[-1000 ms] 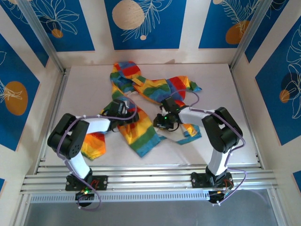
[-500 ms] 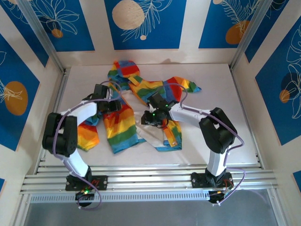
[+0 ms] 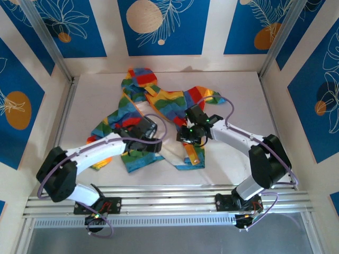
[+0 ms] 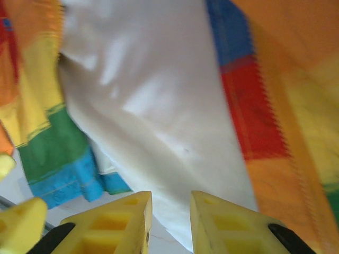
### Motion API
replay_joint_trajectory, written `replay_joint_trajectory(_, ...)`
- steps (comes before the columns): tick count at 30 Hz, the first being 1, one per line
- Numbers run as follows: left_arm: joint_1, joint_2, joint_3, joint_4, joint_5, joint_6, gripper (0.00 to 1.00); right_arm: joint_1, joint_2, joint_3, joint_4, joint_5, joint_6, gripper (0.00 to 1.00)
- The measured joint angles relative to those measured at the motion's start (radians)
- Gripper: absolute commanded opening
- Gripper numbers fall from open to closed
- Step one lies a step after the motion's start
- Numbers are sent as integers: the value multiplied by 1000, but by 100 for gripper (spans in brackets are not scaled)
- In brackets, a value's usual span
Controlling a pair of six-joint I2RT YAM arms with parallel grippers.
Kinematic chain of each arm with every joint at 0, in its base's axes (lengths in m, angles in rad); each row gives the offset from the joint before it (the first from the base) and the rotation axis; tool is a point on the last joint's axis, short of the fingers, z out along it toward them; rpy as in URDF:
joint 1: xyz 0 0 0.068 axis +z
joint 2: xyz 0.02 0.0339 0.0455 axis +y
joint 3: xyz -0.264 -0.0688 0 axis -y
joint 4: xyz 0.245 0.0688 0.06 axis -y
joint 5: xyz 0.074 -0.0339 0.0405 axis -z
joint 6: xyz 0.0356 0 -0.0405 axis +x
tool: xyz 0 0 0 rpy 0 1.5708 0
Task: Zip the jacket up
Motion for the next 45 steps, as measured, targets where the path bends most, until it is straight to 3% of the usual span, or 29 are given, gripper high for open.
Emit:
replay_joint_trajectory(4,-77,89,6,-27,-64,-90,68,-16,-20,-56,-11,-15,15,24)
replay_joint_trajectory(11,-86,163,8,-58,-145,-207,65,-13,-13,-84,10,-70,31,20)
replay_joint_trajectory(14,-86,164,9,-58,-171,-228,50,-4,17,-84,32,-87,32,19)
replay_joint_trajectory(19,-86,162,16,-55,-187,-253,8,12,74,-84,55,-113,31,17)
replay_joint_trajectory(21,-86,143,16,-59,-192,-245,0,13,85,-84,58,-119,31,17)
replay_joint_trajectory(27,-85,-18,13,-52,-176,-216,0,9,85,-88,78,-132,27,16)
replay_joint_trajectory(33,-47,-248,-127,121,-27,-215,0,-7,85,-116,101,-153,22,16)
replay_joint_trajectory(39,48,-350,-423,381,157,-369,0,-5,85,-117,111,-160,19,16)
replay_joint_trajectory(45,101,-401,-614,515,266,-519,0,37,52,-112,109,-160,25,20)
